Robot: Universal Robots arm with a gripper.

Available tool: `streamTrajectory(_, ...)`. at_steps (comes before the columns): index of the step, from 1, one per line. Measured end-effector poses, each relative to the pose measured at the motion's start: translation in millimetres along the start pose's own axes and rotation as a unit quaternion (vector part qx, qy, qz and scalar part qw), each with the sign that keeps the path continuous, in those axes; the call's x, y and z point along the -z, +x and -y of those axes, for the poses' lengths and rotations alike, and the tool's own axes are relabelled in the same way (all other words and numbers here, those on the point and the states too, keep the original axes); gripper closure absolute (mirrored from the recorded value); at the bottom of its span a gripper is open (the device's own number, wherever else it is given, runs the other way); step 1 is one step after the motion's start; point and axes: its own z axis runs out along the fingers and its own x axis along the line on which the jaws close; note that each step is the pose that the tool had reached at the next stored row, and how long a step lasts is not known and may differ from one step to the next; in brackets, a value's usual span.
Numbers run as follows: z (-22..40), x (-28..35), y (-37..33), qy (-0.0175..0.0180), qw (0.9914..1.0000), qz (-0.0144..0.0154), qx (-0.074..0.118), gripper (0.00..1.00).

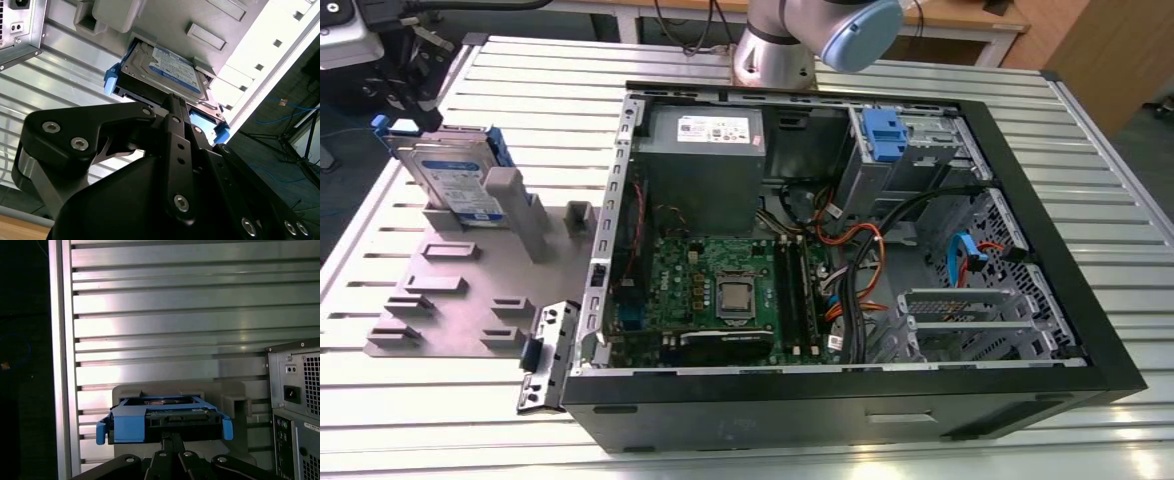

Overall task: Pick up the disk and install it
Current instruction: 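Pick up the disk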

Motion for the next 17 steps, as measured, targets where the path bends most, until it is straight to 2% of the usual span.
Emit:
streamTrajectory(11,0.0,0.0,0.0,-0.0001,0.99999,-0.0002,0.005,0.89)
streamTrajectory(14,0.0,0.0,0.0,-0.0004,0.99994,-0.0003,0.011,0.89)
streamTrajectory(17,0.0,0.0,0.0,-0.0009,0.99966,-0.0009,0.026,0.89)
